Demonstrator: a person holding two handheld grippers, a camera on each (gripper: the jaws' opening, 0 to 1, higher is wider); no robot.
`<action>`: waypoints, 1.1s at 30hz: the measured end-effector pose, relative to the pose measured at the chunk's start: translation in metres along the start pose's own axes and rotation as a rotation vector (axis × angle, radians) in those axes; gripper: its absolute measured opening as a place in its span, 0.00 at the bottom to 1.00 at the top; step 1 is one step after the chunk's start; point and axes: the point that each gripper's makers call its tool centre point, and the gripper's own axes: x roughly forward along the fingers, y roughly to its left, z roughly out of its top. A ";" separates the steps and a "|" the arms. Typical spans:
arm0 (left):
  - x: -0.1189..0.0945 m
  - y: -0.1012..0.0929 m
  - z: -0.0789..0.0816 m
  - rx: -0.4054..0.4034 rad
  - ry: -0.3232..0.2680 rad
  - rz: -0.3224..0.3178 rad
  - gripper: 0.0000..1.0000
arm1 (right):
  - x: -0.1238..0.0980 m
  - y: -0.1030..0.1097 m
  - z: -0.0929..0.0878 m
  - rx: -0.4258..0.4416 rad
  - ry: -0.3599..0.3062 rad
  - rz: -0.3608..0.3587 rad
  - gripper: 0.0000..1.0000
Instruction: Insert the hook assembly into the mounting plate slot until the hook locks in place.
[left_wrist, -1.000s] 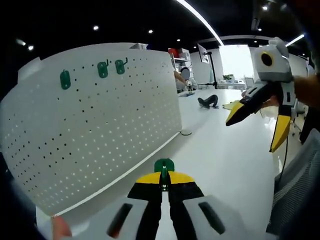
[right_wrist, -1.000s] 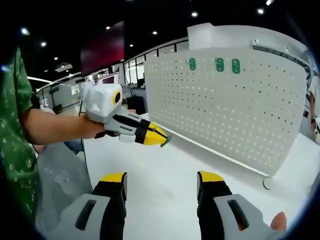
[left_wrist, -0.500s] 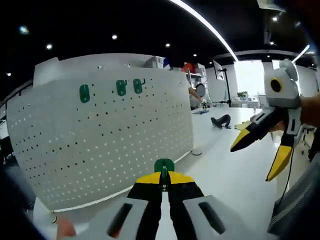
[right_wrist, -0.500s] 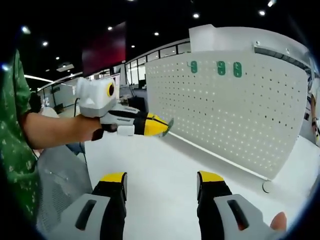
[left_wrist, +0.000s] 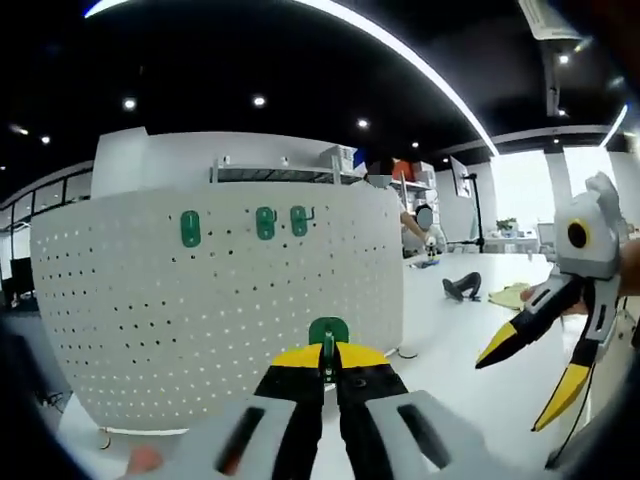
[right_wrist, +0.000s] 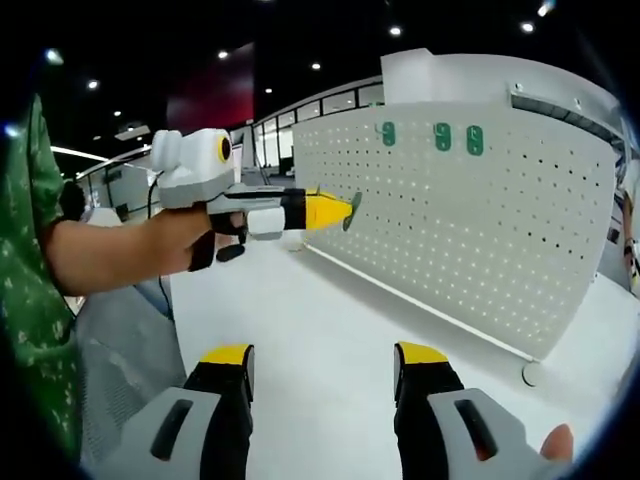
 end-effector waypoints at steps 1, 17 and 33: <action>0.002 0.003 0.004 -0.003 -0.013 0.021 0.03 | 0.000 0.000 0.000 0.000 0.000 0.001 0.58; 0.031 0.025 0.048 0.018 -0.098 0.194 0.03 | -0.001 -0.004 0.001 -0.009 -0.007 0.024 0.57; 0.061 0.063 0.091 0.021 -0.204 0.392 0.03 | -0.003 -0.017 0.000 -0.029 -0.013 0.063 0.57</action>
